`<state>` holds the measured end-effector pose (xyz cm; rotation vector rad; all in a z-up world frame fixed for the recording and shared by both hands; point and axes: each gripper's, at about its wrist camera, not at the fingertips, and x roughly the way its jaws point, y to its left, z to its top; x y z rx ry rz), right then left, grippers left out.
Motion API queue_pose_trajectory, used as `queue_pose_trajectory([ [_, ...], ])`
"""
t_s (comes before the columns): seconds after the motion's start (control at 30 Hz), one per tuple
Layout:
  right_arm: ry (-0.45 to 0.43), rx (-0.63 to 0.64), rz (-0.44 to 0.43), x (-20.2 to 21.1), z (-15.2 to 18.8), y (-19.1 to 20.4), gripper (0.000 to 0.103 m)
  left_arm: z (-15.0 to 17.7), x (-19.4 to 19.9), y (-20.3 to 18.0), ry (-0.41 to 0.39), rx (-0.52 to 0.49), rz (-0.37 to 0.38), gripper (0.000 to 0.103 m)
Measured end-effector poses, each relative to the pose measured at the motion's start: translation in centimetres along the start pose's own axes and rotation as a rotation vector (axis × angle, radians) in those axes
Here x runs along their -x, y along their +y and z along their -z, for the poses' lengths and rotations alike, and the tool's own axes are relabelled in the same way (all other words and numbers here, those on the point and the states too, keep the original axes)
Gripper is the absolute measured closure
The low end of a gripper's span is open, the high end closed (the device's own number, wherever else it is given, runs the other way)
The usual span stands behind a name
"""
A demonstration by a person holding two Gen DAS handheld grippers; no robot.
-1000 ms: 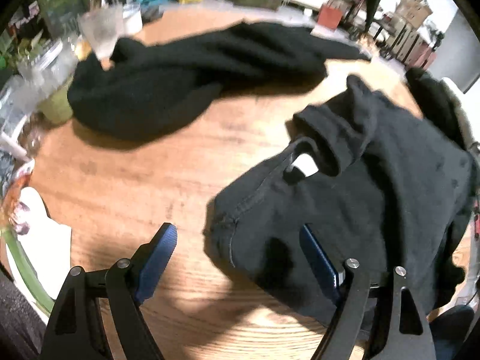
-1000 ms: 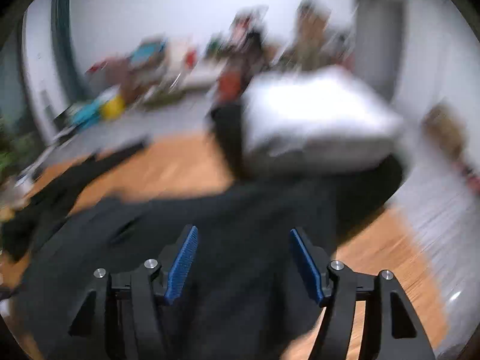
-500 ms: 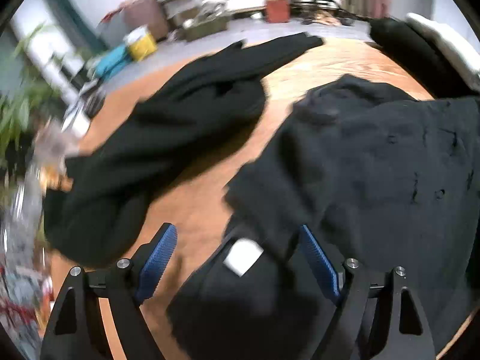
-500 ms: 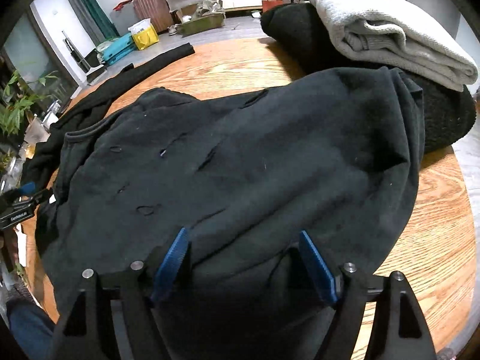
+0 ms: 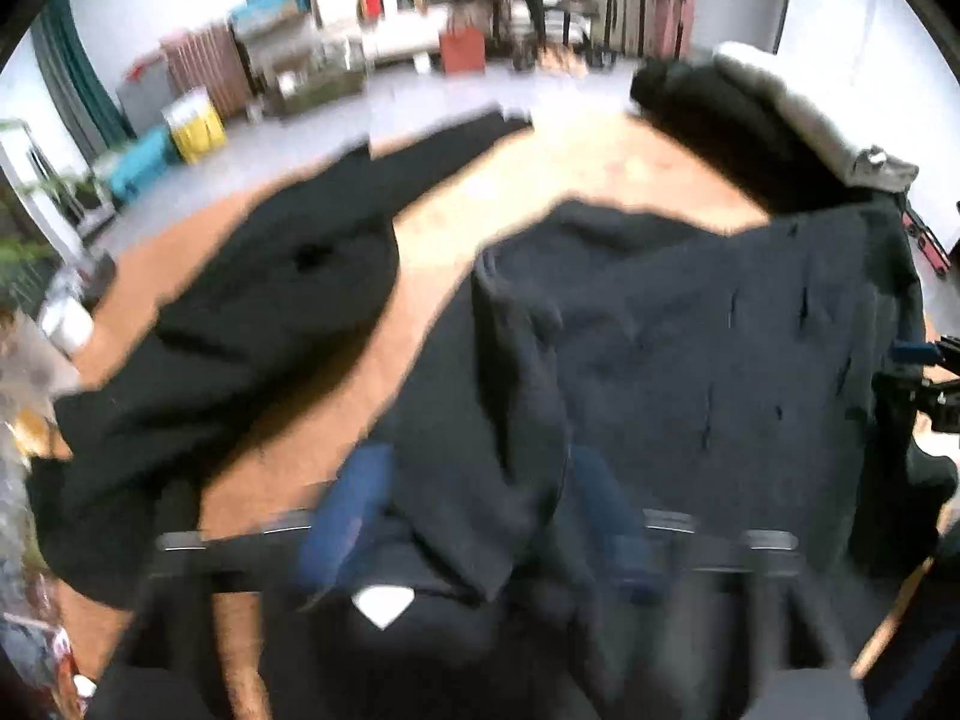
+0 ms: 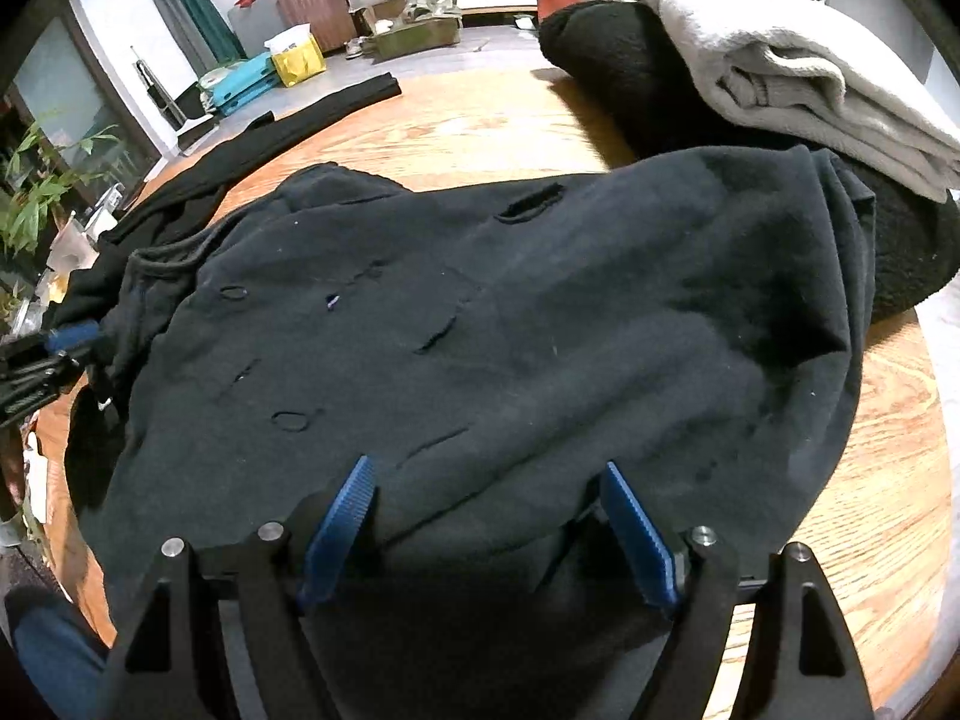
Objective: Fold clothes
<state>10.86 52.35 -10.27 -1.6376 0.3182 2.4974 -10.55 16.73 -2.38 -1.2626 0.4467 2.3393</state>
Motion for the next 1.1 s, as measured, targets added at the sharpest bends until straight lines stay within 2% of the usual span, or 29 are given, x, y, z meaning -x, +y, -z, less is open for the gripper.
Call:
queue_pose_trajectory([
  [0.13, 0.014, 0.015, 0.001, -0.3, 0.1, 0.6, 0.021, 0.0, -1.7, -0.4, 0.067, -0.018, 0.02, 0.02],
  [0.23, 0.019, 0.029, 0.005, -0.5, 0.1, 1.0, 0.021, 0.6, -3.8, -1.1, 0.147, -0.05, 0.018, 0.022],
  [0.27, 0.022, 0.033, 0.007, -0.5, 0.1, 1.1, 0.021, 0.9, -4.4, -1.3, 0.164, -0.06, 0.026, 0.027],
  [0.3, 0.025, 0.034, 0.01, -0.6, 0.1, 1.2, 0.021, 0.9, -4.8, -1.5, 0.167, -0.065, 0.032, 0.037],
  [0.33, 0.028, 0.034, 0.012, -0.7, 0.1, 1.2, 0.021, 0.8, -4.9, -1.5, 0.161, -0.065, 0.032, 0.081],
  [0.37, 0.031, 0.034, 0.014, -0.7, 0.1, 1.2, 0.021, 0.5, -4.8, -1.4, 0.155, -0.056, 0.03, 0.093],
  [0.43, 0.03, 0.035, 0.014, -0.6, 0.1, 1.2, 0.021, -0.7, -2.4, -0.8, 0.057, -0.025, 0.03, 0.094],
  [0.5, 0.027, 0.035, 0.014, -0.4, 0.1, 1.1, 0.021, -2.9, 1.7, 0.6, -0.118, 0.016, -0.01, 0.095],
  [0.53, 0.025, 0.03, 0.015, -0.4, 0.1, 0.9, 0.021, -4.3, 4.0, 2.0, -0.215, 0.062, -0.051, 0.095],
  [0.57, 0.024, 0.026, 0.016, -0.3, 0.1, 0.7, 0.021, -5.8, 5.6, 4.4, -0.276, 0.155, -0.074, 0.095],
  [0.6, 0.022, 0.021, 0.016, -0.3, 0.2, 0.5, 0.021, -7.3, 6.9, 7.4, -0.318, 0.282, -0.082, 0.093],
  [0.63, 0.021, 0.016, 0.017, -0.2, 0.2, 0.4, 0.021, -8.8, 8.3, 10.4, -0.36, 0.409, -0.09, 0.084],
  [0.67, 0.019, 0.012, 0.018, -0.1, 0.2, 0.2, 0.021, -9.7, 9.0, 12.9, -0.355, 0.51, -0.103, 0.056],
  [0.73, 0.016, 0.002, 0.019, 0.0, 0.2, -0.2, 0.021, -10.0, 9.6, 16.0, -0.292, 0.635, -0.124, 0.015],
  [0.8, 0.013, -0.007, 0.021, 0.1, 0.2, -0.5, 0.021, -8.2, 10.2, 16.5, -0.265, 0.638, -0.098, 0.015],
  [0.87, 0.008, -0.024, 0.013, 0.5, 0.2, -1.0, 0.021, -5.5, 9.6, 15.4, -0.174, 0.566, -0.05, 0.015],
  [1.0, -0.016, -0.03, -0.006, 1.7, 0.4, -1.5, 0.021, 2.3, 4.5, 11.8, 0.15, 0.453, 0.019, 0.015],
  [1.1, -0.026, -0.034, -0.011, 2.5, 0.9, -1.7, 0.02, 7.1, 1.4, 10.7, 0.269, 0.47, 0.015, 0.015],
])
